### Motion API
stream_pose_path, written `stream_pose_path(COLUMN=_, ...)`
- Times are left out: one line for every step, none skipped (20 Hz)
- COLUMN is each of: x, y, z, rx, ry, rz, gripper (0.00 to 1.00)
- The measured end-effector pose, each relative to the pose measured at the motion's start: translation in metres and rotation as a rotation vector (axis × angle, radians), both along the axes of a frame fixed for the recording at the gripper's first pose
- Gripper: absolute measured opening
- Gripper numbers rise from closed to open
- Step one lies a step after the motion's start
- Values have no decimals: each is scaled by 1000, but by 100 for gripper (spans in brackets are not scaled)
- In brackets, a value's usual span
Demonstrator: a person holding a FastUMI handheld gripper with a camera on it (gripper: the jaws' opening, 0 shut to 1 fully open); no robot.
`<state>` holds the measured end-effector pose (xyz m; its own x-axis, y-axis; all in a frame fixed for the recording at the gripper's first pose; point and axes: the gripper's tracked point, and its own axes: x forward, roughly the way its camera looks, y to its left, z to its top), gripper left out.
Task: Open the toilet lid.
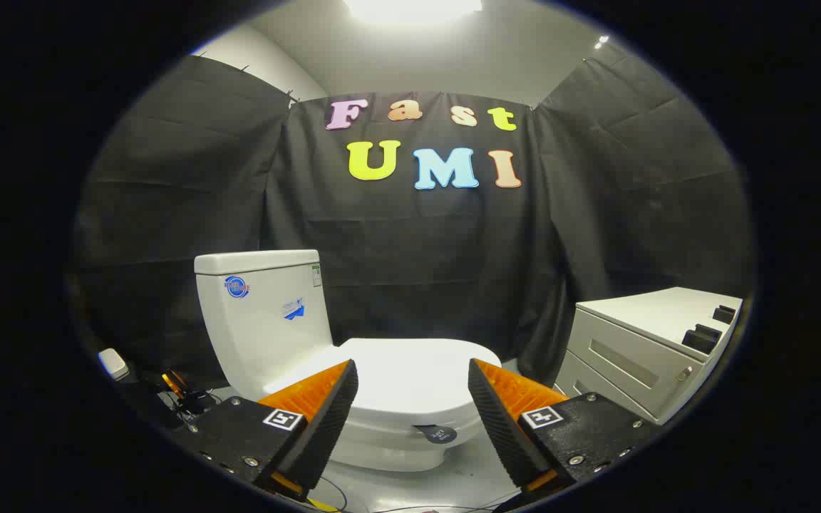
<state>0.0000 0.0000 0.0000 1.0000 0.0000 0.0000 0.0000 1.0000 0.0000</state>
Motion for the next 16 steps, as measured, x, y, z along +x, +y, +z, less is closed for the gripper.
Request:
stream_pose_path(x=0, y=-1, z=1, rx=1, ry=0, rz=-3, gripper=95)
stream_pose_path(x=2, y=-2, z=0, rx=1, ry=2, rz=-6, gripper=95)
stream_pose_path(x=3, y=-3, z=0, rx=2, ry=3, rz=-7, gripper=95)
stream_pose_path(x=3, y=-4, z=-1, rx=3, ry=4, rz=-10, gripper=95)
stream_pose_path(x=4, y=-5, z=-1, rx=4, ry=5, rz=-12, gripper=95)
stream_pose_path(x=5, y=-6, z=-1, rx=6, ry=5, rz=-14, gripper=95)
stream_pose_path(x=5, y=-8, z=-1, rx=7, ry=6, rz=-18, gripper=95)
stream_pose_path(x=6, y=-10, z=-2, rx=7, ry=9, rz=-22, gripper=96)
stream_pose_path(x=7, y=-11, z=-3, rx=10, ry=11, rz=-24, gripper=95)
stream_pose_path(x=7, y=-12, z=-4, rx=14, ry=14, rz=-27, gripper=95)
stream_pose_path(x=7, y=-13, z=-4, rx=18, ry=16, rz=-30, gripper=95)
stream_pose_path(x=7, y=-13, z=-5, rx=21, ry=16, rz=-33, gripper=95)
stream_pose_path(x=9, y=-14, z=-4, rx=23, ry=16, rz=-34, gripper=95)
stream_pose_path(x=9, y=-15, z=-5, rx=25, ry=17, rz=-35, gripper=96)
stream_pose_path(x=10, y=-15, z=-5, rx=26, ry=18, rz=-36, gripper=95)
stream_pose_path(x=10, y=-16, z=-6, rx=28, ry=18, rz=-36, gripper=96)
